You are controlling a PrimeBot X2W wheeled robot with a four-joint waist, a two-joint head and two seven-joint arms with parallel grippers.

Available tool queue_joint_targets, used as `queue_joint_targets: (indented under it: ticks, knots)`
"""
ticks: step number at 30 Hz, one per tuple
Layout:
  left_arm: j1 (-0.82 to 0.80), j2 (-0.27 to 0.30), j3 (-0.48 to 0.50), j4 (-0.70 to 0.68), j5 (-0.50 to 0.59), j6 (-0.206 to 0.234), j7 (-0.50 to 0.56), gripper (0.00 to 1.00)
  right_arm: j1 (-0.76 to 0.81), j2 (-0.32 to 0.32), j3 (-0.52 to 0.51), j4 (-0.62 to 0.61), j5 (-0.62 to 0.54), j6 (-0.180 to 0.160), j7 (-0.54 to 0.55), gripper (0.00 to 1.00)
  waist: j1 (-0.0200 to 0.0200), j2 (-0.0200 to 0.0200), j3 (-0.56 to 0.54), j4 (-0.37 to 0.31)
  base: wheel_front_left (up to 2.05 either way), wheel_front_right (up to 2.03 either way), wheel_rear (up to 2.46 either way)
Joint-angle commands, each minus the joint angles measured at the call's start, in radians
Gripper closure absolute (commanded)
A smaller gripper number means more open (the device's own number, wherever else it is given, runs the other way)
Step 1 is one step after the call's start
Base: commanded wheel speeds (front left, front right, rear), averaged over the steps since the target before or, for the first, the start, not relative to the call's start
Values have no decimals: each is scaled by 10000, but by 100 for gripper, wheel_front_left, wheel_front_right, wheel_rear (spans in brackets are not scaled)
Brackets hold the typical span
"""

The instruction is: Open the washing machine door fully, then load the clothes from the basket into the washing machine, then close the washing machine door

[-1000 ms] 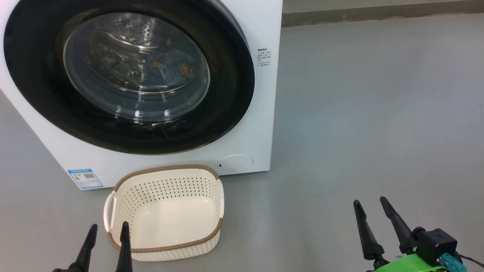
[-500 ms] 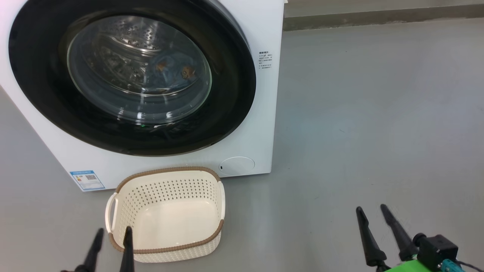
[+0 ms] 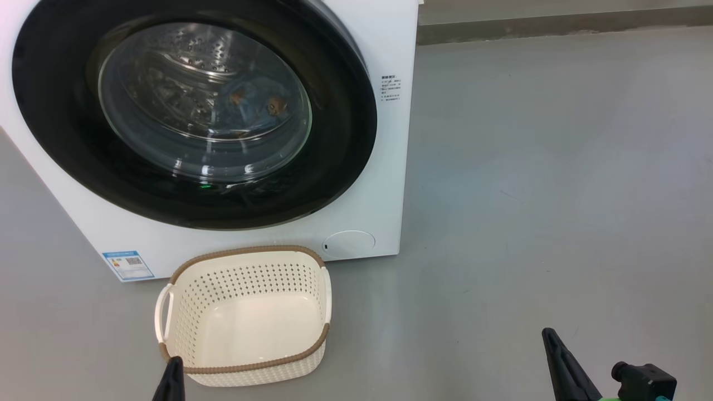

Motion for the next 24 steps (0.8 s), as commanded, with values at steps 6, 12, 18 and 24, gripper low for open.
queue_joint_targets:
  ticks: [6,12,18,24]
  knots:
    - [-430,196,63,-93,-1003,1,184,100,-369,-93,-34,-182,987,-8,207,100,-2,0,30,-3,0,0,0]
    - [-551,236,78,-12,-1716,-3,331,100,-451,-116,-60,-159,1663,-11,362,100,-2,0,43,-5,0,0,0]
    - [-669,274,98,60,-2426,-6,481,100,-531,-135,-91,-139,2335,-14,521,100,-2,0,56,-7,0,0,0]
    - [-763,302,119,103,-3017,-7,610,100,-598,-149,-119,-122,2897,-16,656,100,-2,0,67,-9,0,0,0]
